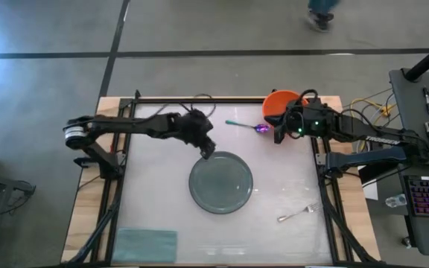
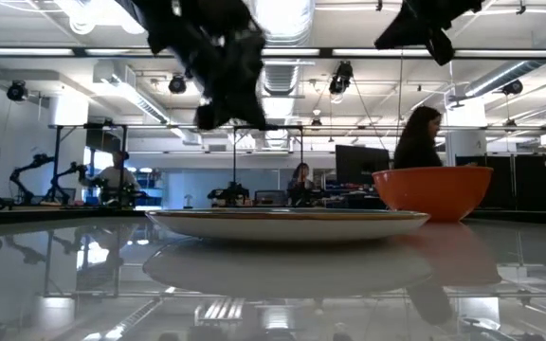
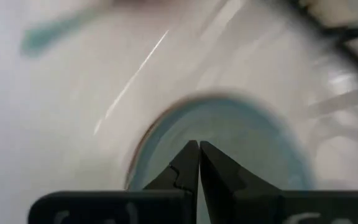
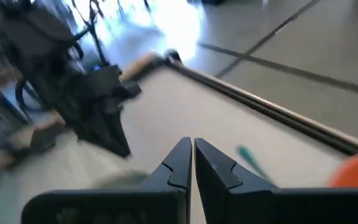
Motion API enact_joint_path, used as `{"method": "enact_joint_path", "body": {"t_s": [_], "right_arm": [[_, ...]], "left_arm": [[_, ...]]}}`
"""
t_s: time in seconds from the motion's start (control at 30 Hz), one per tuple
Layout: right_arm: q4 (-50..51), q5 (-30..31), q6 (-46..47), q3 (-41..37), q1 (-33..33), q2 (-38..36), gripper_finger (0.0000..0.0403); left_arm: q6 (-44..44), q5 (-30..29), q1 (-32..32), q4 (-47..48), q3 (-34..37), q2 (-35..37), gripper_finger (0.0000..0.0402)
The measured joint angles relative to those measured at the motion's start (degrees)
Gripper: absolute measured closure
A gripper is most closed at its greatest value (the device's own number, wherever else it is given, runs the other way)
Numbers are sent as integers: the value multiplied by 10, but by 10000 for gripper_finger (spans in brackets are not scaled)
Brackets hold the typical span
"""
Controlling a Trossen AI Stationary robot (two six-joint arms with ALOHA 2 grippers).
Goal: Set table place
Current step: Stack the orange bowl on the gray plate
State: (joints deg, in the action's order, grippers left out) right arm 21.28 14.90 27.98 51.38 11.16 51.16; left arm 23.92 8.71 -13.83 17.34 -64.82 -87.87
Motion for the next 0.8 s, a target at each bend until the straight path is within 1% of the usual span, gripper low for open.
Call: {"method": "enact_joint_path", "body": {"t_s": [0.07, 0.13, 0.2, 0.23, 0.3, 0.33, 0.4, 0.47, 0.5, 0.6, 0.67, 0.73, 0.8], "right_arm": [[-58, -3, 41, -4, 0, 3, 390], [-120, -2, 48, -6, 1, 12, 390], [-156, 11, 46, -8, 2, 25, 390], [-163, 15, 46, -7, 3, 32, 390], [-128, 12, 44, 6, 9, 49, 390], [-96, 11, 36, 18, 9, 59, 390], [9, 11, 15, 53, 9, 85, 390], [129, 28, 6, 104, 10, 122, 390], [198, 46, 4, 131, 12, 141, 390], [383, 112, 1, 210, 29, 199, 390], [487, 140, 0, 248, 54, 231, 390], [555, 137, -13, 268, 93, 253, 390], [590, 129, -31, 271, 140, 259, 390]], "left_arm": [[-46, 7, -5, -9, 1, 30, 402], [-81, 18, -19, -9, 7, 53, 402], [-96, 38, -42, -3, 16, 71, 402], [-96, 48, -55, -4, 19, 80, 402], [-97, 76, -84, -4, 28, 101, 402], [-98, 94, -99, -4, 30, 111, 402], [-98, 137, -122, -8, 30, 124, 402], [-98, 185, -142, -3, 31, 140, 402], [-98, 197, -147, -5, 31, 149, 402], [-98, 199, -154, -7, 33, 165, 402], [-97, 199, -155, -4, 36, 170, 402], [-94, 197, -155, -6, 41, 172, 402], [-91, 186, -154, -4, 51, 174, 402]]}}
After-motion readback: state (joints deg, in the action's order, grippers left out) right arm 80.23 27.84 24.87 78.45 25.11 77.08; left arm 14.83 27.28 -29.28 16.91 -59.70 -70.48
